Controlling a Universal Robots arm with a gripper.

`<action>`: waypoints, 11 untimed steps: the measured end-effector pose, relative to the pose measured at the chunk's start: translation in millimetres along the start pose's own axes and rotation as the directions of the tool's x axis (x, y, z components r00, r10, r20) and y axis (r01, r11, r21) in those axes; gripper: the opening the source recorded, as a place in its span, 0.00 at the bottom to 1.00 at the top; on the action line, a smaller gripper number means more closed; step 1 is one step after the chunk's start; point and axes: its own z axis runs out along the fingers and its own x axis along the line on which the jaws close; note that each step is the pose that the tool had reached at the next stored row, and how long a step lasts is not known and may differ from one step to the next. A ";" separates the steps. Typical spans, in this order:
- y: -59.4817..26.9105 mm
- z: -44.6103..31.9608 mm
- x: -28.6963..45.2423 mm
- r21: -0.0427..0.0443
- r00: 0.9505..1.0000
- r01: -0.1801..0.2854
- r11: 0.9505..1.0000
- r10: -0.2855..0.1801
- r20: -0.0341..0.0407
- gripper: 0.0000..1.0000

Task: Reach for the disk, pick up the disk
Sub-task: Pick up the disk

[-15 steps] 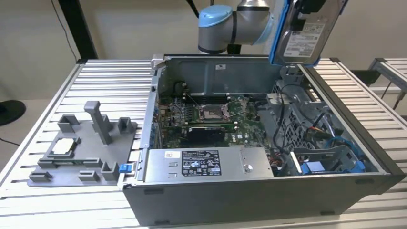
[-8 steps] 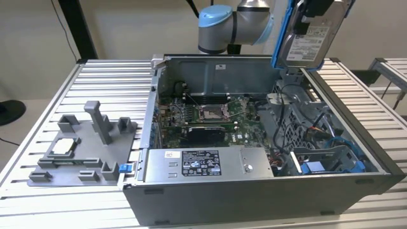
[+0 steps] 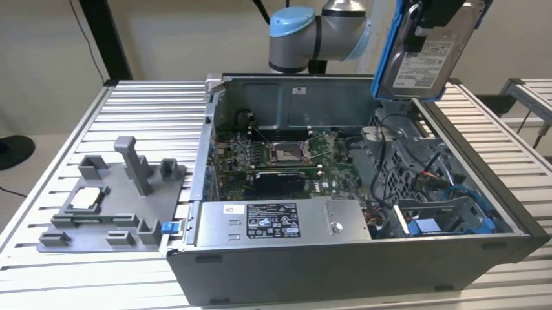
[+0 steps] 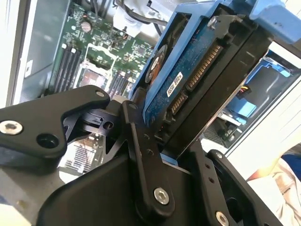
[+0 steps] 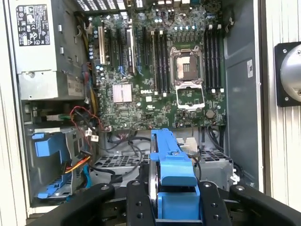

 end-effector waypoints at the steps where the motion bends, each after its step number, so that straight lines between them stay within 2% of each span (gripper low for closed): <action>1: -0.2 0.0 2.2 0.000 1.000 0.000 1.000 0.000 0.000 0.00; 11: -2.6 -0.7 27.5 -0.001 1.000 0.000 1.000 0.000 0.000 0.00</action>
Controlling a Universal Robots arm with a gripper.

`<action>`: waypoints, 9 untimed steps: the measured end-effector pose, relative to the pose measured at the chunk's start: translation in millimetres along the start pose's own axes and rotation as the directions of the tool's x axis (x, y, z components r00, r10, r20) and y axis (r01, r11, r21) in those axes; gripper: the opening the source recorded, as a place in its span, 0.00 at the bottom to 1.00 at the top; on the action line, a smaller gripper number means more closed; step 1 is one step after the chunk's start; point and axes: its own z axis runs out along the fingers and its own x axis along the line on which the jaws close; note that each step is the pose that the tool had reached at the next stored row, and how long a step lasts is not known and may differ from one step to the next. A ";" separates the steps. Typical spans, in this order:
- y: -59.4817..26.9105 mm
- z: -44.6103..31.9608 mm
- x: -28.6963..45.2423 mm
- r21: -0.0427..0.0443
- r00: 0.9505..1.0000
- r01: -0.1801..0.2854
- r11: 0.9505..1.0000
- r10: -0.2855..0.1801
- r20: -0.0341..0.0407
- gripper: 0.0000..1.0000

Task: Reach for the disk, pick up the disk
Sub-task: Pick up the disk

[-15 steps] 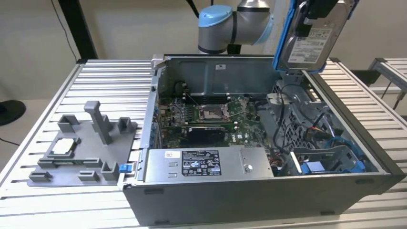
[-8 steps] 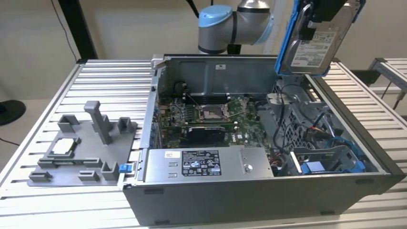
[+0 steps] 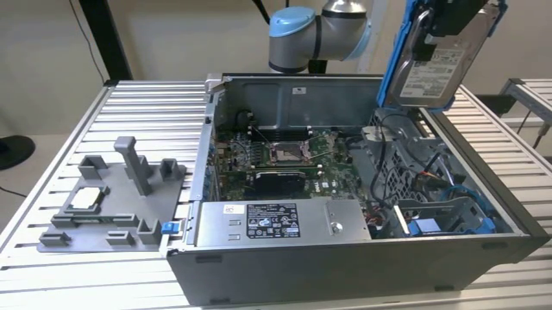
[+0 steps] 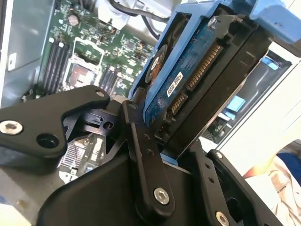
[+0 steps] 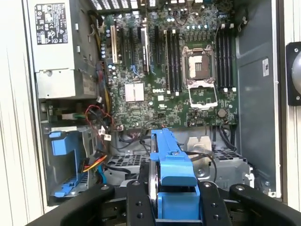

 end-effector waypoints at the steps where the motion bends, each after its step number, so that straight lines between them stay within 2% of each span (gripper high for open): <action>1: -0.2 -0.1 2.7 0.000 1.000 0.000 1.000 0.000 0.000 0.00; 9: -2.6 -0.4 28.5 -0.001 1.000 0.000 1.000 0.000 0.000 0.00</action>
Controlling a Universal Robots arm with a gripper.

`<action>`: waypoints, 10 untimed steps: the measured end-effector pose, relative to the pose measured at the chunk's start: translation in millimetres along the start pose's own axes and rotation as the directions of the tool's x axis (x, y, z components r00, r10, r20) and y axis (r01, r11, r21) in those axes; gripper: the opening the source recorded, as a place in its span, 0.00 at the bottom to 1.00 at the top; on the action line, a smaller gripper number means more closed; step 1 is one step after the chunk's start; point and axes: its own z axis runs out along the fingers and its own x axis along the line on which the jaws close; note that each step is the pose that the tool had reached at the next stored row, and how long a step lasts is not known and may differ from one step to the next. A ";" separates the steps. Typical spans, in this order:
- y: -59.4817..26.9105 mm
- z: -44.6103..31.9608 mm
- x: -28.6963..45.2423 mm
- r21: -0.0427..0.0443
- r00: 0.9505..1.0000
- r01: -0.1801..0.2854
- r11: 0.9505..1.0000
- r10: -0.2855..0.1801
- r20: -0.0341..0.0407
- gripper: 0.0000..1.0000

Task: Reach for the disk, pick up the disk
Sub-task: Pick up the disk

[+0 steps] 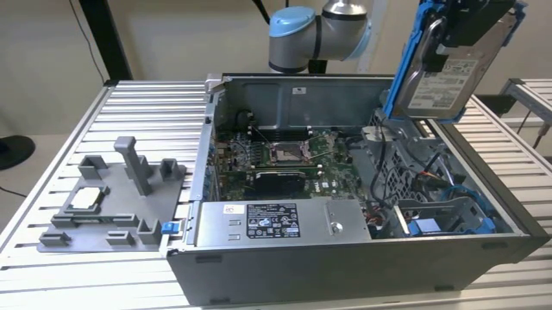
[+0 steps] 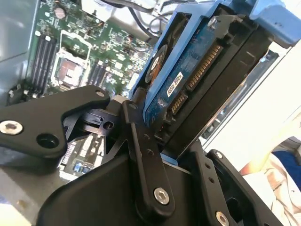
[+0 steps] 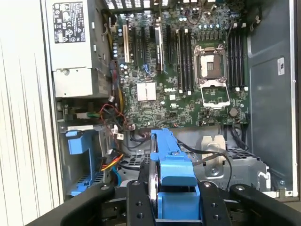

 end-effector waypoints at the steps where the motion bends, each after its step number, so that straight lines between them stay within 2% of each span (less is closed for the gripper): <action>1: -0.1 0.2 3.1 0.000 1.000 0.000 1.000 0.000 0.000 0.00; 5: -1.0 1.7 15.7 0.000 1.000 0.000 1.000 0.000 0.000 0.00; 10: -2.9 4.1 36.5 0.000 1.000 0.000 1.000 0.000 0.000 0.00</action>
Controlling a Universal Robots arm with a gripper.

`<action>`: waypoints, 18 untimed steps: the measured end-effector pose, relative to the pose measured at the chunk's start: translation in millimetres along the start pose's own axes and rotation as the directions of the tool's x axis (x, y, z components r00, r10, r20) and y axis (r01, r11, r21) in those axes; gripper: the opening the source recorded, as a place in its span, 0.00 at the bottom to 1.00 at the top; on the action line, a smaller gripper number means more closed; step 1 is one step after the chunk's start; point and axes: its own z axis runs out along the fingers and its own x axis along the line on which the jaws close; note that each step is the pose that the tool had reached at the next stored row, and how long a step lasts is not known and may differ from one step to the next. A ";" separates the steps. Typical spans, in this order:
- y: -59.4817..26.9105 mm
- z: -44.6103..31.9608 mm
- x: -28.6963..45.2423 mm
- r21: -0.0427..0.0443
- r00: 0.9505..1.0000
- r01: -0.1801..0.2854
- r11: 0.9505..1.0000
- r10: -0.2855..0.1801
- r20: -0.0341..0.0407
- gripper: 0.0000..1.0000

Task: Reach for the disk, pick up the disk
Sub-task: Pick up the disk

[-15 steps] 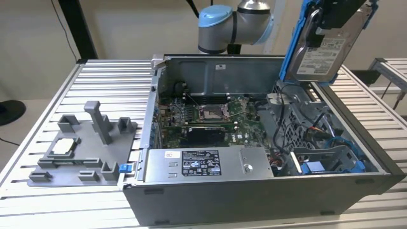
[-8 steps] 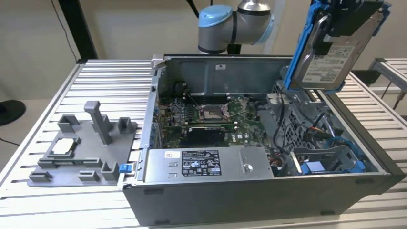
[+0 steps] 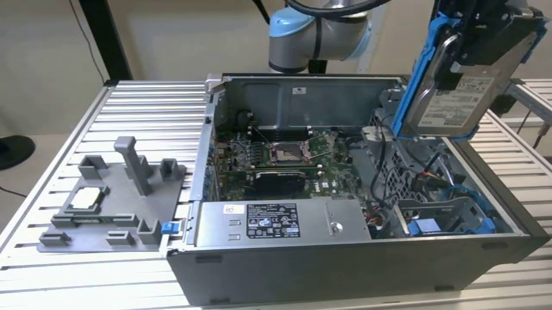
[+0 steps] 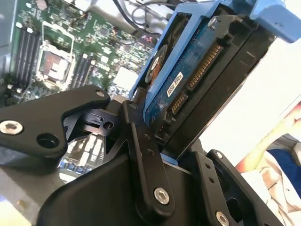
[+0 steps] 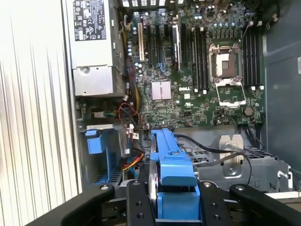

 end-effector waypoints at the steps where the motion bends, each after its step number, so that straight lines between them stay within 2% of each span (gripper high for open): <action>1: -0.4 0.2 4.5 0.000 1.000 0.000 1.000 0.000 0.000 0.00; 15: -6.4 4.2 67.9 0.000 1.000 0.000 1.000 0.000 0.000 0.00; 18: -7.1 5.5 78.7 0.000 1.000 0.000 1.000 0.000 0.000 0.00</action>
